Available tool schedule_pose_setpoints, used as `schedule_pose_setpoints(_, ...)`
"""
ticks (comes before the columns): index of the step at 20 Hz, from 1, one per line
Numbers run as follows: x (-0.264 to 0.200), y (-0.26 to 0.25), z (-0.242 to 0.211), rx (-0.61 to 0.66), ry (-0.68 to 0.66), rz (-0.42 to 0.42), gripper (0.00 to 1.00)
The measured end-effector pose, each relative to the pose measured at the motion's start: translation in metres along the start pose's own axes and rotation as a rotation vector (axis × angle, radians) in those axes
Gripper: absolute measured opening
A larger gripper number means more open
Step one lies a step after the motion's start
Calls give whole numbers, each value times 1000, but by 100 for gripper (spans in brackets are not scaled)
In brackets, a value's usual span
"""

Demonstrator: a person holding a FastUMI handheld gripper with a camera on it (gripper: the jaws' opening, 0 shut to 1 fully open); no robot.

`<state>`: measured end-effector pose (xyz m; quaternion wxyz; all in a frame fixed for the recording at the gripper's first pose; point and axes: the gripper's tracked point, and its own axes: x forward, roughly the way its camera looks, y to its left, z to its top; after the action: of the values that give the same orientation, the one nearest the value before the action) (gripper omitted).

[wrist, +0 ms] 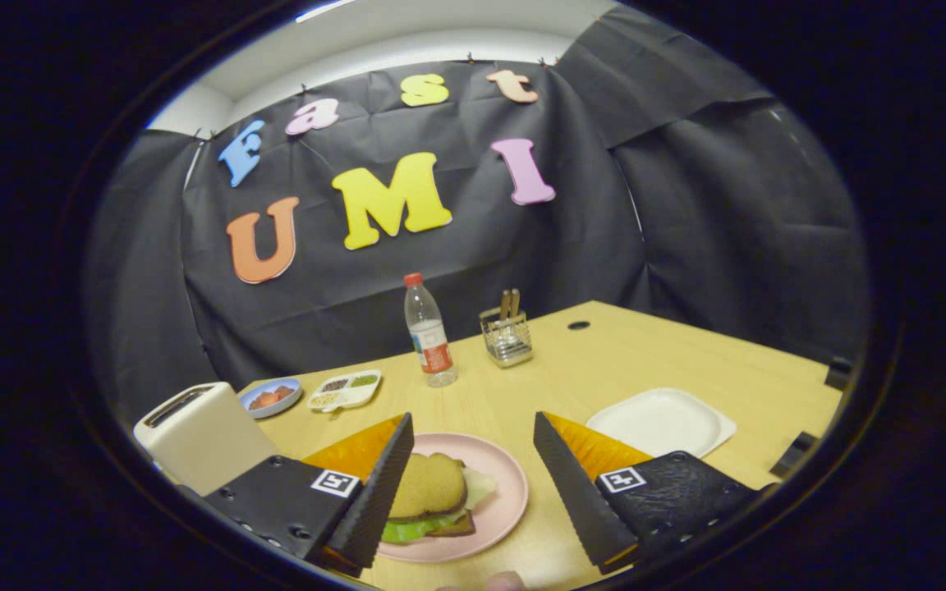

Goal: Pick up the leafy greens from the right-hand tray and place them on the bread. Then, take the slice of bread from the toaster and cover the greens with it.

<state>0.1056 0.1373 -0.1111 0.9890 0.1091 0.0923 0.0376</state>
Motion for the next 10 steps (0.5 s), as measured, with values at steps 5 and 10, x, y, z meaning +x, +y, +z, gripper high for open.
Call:
schedule_pose_setpoints(5,-58,-6,65,-156,-126,44,95)
schedule_pose_setpoints(10,-118,-17,110,-199,-194,71,96)
